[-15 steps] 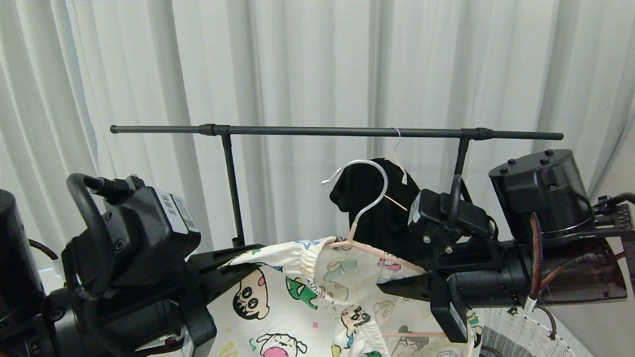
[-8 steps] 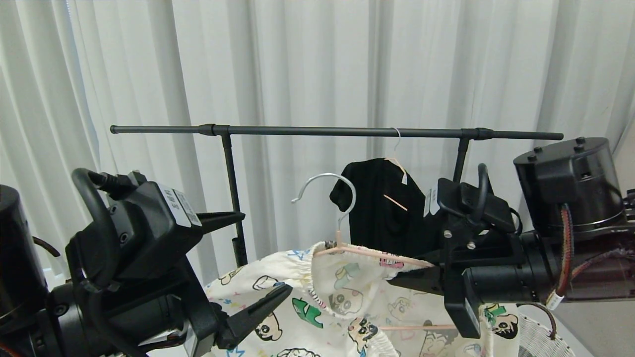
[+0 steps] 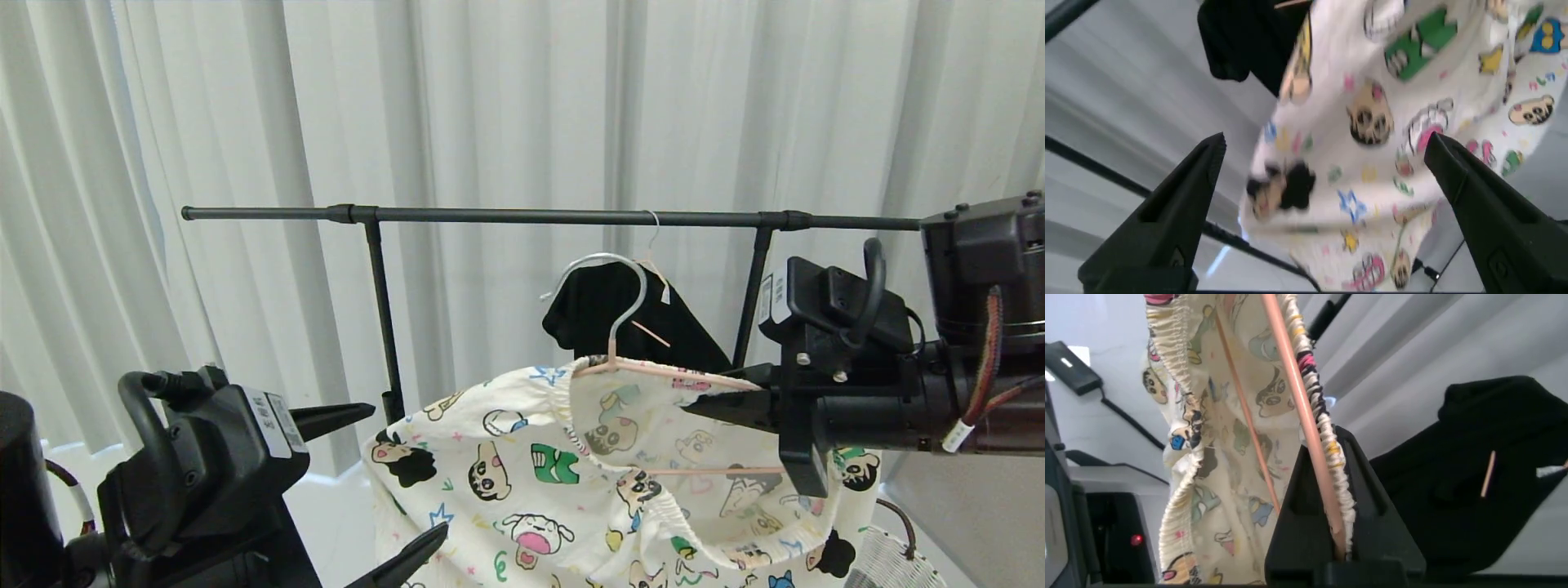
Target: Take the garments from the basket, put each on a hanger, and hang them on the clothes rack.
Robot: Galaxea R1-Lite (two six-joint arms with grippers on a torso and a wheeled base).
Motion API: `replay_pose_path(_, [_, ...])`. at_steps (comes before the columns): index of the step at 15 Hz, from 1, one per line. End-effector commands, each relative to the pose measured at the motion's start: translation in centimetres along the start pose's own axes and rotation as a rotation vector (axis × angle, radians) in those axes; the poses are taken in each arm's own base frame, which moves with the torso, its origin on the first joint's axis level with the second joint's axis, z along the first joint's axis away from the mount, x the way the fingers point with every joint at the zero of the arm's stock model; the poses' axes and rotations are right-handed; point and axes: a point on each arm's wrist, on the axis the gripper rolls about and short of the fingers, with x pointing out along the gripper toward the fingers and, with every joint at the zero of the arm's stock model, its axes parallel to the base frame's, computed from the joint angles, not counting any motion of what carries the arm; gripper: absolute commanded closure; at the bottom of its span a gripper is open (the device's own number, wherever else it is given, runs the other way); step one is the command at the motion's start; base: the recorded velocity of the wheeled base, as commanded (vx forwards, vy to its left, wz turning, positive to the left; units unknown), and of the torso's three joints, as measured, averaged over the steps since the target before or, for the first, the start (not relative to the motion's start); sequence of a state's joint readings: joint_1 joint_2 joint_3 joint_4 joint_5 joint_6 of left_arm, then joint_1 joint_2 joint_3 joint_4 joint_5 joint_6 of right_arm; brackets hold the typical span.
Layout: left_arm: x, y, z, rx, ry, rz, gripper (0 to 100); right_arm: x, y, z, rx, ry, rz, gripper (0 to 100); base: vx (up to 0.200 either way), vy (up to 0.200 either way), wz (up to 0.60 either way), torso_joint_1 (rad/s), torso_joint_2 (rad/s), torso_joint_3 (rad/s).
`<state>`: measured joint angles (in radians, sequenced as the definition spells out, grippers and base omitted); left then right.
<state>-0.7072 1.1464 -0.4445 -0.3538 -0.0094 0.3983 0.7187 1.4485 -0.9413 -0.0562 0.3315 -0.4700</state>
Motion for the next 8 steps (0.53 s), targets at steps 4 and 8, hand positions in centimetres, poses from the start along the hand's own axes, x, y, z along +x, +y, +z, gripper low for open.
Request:
replay_pose_path(4, [-0.3,1.7,-4.3,-0.202,0.17,0.145,0,-2.7,0.6,0.3,-0.015,-0.048,-0.031,100,0.0,0.0,0.0,0.0,0.0,0.0])
replay_pose_path(8, [0.9,1.4,-5.3,-0.24,0.23,0.075,0,-3.6,1.1,0.8,-0.034,-0.078,-0.031,100,0.0,0.0,0.0,0.0,0.0,0.0])
